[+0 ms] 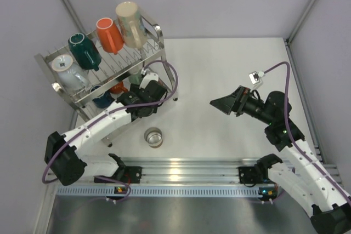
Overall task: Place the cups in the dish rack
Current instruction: Place the cup upside down on the dish rack
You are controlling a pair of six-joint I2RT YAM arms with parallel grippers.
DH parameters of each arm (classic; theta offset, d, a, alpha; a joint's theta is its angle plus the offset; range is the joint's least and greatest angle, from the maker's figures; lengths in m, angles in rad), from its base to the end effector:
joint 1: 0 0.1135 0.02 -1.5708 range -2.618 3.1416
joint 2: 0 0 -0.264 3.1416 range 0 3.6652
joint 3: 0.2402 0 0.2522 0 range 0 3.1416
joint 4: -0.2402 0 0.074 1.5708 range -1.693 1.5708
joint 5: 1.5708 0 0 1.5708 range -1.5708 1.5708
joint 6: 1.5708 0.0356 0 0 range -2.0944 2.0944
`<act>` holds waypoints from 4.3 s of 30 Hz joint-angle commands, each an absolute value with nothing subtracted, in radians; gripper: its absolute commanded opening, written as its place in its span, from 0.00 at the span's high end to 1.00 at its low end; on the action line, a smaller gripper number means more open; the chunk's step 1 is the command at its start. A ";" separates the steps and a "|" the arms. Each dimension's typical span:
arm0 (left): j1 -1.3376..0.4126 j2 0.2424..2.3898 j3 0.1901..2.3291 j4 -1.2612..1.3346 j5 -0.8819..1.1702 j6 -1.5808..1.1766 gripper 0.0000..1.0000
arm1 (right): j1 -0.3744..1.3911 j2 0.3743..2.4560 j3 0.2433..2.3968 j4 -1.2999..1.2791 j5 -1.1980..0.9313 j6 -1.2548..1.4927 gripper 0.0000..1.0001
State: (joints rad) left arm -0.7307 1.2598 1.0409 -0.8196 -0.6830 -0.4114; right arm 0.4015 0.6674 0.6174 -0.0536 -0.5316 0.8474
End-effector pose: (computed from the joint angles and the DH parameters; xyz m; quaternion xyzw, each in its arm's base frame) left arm 0.1959 -0.1454 0.2827 0.0576 0.9115 0.1379 0.3832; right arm 0.1443 0.0809 0.3138 -0.0131 0.7378 0.5360 0.4100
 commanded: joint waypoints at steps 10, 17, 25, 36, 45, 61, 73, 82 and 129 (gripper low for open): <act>-0.721 1.282 1.011 -0.726 -0.804 -0.397 0.96 | 0.397 0.650 0.663 -0.043 -0.515 0.830 0.01; -0.700 1.304 0.997 -0.700 -0.762 -0.408 0.90 | 0.397 0.640 0.667 -0.057 -0.509 0.821 0.01; -0.658 1.324 0.973 -0.658 -0.736 -0.394 0.82 | 0.397 0.644 0.673 -0.063 -0.508 0.821 0.01; -0.649 1.379 0.999 -0.621 -0.775 -0.410 0.59 | 0.397 0.666 0.689 -0.051 -0.517 0.825 0.01; -0.647 1.402 1.019 -0.621 -0.793 -0.408 0.50 | 0.399 0.661 0.677 -0.049 -0.512 0.822 0.01; -0.646 1.368 1.034 -0.626 -0.795 -0.391 0.34 | 0.397 0.661 0.663 -0.038 -0.514 0.828 0.01; -0.646 1.370 1.046 -0.640 -0.795 -0.376 0.26 | 0.397 0.669 0.660 -0.035 -0.512 0.830 0.01; -0.646 1.370 1.060 -0.656 -0.802 -0.365 0.20 | 0.399 0.670 0.660 -0.034 -0.512 0.830 0.01; -0.586 1.441 1.046 -0.638 -0.825 -0.456 0.39 | 0.397 0.672 0.672 -0.045 -0.512 0.813 0.01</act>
State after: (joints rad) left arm -0.5999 1.4754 1.0580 -0.6567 -0.7979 -0.4362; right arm 0.4015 0.6704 0.6373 -0.0753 -0.5163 0.8303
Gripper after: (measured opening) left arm 0.679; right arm 0.993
